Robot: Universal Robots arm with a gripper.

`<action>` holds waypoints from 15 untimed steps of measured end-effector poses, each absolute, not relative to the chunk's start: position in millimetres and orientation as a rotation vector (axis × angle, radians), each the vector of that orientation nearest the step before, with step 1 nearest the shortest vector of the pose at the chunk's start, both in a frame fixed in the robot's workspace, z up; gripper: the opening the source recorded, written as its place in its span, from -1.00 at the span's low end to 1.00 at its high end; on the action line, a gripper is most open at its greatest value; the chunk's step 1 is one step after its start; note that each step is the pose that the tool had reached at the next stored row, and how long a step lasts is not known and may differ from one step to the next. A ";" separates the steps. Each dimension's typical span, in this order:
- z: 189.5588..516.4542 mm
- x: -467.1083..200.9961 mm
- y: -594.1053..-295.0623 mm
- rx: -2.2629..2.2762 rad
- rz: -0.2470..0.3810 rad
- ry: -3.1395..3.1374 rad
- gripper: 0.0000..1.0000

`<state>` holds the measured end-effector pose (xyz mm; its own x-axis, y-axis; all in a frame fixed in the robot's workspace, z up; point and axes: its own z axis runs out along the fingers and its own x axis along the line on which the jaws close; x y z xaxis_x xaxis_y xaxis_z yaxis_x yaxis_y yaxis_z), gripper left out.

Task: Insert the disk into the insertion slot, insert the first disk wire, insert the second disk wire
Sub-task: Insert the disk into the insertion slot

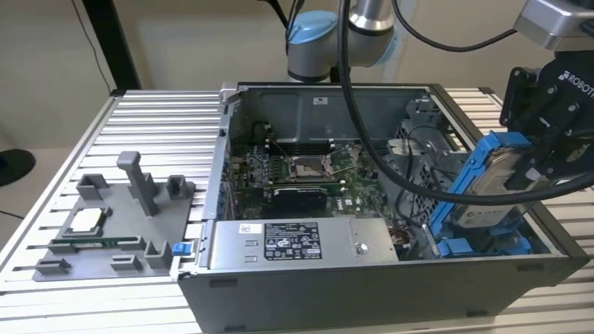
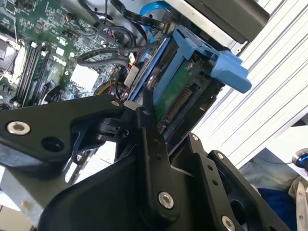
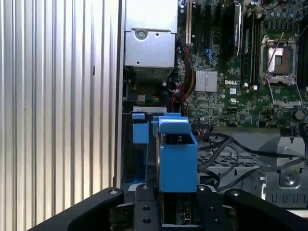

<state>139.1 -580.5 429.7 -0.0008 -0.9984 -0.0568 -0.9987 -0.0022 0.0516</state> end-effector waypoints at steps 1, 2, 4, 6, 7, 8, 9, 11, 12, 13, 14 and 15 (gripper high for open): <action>433.3 139.0 -580.6 -2.218 0.123 2.217 -1.00; 437.2 139.0 -580.6 -2.219 0.125 2.218 -1.00; 442.8 139.1 -580.6 -2.221 0.130 2.220 -1.00; 443.8 139.0 -582.1 -2.222 0.133 2.221 -1.00; 443.8 139.1 -584.4 -2.221 0.133 2.221 -1.00; 443.7 139.1 -587.4 -2.221 0.134 2.221 -1.00; 443.3 139.1 -588.6 -2.221 0.134 2.221 -1.00; 440.3 139.1 -589.0 -2.222 0.133 2.221 -1.00; 438.9 139.1 -589.0 -2.222 0.132 2.222 -1.00; 437.9 139.1 -589.0 -2.222 0.132 2.222 -1.00; 436.4 139.1 -589.0 -2.223 0.131 2.222 -1.00; 434.5 139.0 -588.4 -2.223 0.131 2.222 -1.00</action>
<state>139.0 -588.4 434.5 -0.0016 -0.9984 -0.0559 -0.9981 -0.0018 0.0617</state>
